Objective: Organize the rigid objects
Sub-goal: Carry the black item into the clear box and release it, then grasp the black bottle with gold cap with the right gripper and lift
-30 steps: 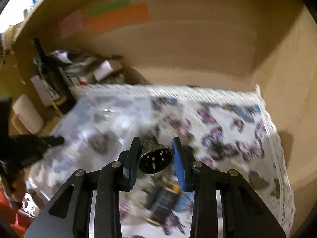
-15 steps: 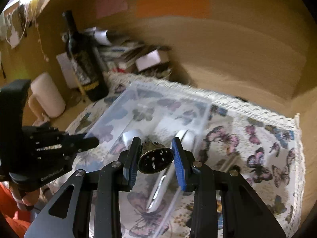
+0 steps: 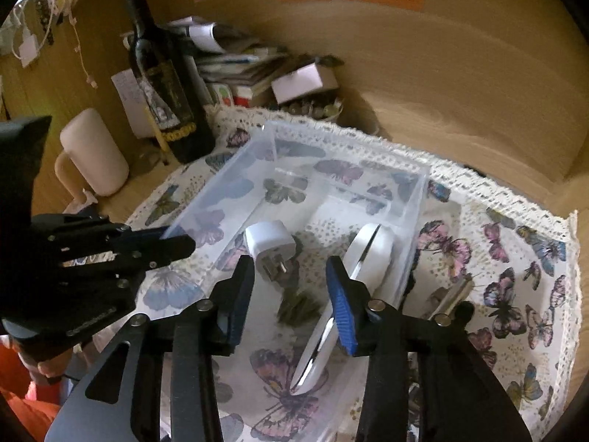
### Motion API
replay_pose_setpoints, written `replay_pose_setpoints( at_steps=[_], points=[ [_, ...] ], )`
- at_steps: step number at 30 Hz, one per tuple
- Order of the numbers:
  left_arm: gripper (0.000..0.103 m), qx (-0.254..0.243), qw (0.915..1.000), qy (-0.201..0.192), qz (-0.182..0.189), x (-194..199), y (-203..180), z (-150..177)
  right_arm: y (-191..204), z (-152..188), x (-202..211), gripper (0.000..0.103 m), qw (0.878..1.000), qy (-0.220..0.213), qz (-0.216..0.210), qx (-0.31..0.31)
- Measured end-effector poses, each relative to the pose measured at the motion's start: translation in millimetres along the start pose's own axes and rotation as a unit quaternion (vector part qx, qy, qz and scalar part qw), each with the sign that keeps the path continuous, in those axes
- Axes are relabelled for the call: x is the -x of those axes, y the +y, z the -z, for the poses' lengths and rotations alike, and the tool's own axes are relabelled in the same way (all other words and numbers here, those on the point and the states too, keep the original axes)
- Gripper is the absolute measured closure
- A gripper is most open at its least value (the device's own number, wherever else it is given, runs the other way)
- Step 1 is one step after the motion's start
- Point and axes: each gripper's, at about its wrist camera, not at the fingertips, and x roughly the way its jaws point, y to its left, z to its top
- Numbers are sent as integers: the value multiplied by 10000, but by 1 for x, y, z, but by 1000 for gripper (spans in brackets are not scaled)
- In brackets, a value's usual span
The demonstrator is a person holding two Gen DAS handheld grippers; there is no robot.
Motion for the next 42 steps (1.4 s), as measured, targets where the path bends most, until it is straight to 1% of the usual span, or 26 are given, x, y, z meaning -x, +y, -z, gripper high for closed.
replay_pose_setpoints(
  at_steps=[5,7,11,14,16,19,28,30,33,35,36,37,39,42],
  points=[
    [94,4,10000,0,5,0,0,0,-9,0,26,64,9991,-311,244,-122],
    [94,9,10000,2,9,0,0,0,-15,3,36,63,9983,-397,390,-179],
    [94,8,10000,-1,15,0,0,0,-29,11,53,61,9958,-495,684,-349],
    [94,11,10000,-4,16,1,0,0,-42,21,61,61,9934,-491,878,-552],
    [94,17,10000,-2,22,1,0,0,-50,30,62,61,9919,-435,989,-668],
    [94,28,10000,-5,39,1,0,-1,-63,47,56,61,9897,-228,1072,-925],
    [94,2,10000,1,23,0,0,-1,-80,89,17,61,9833,540,1212,-1243],
    [94,-1,10000,-1,22,0,0,-1,-84,98,13,61,9823,627,1175,-1315],
    [94,3,10000,-3,21,0,0,-1,-92,104,12,61,9804,628,1118,-1492],
    [94,7,10000,-11,26,0,0,-1,-98,107,12,69,9785,599,1160,-1594],
    [94,13,10000,-14,28,0,1,0,-98,108,12,77,9778,593,1212,-1602],
    [94,11,10000,-13,29,0,0,0,-99,108,14,81,9773,577,1277,-1587],
    [94,16,10000,-8,37,0,0,-1,-101,109,15,81,9780,535,1218,-1604],
    [94,12,10000,-8,32,0,0,0,-98,106,19,81,9791,430,1267,-1532]
  ],
)
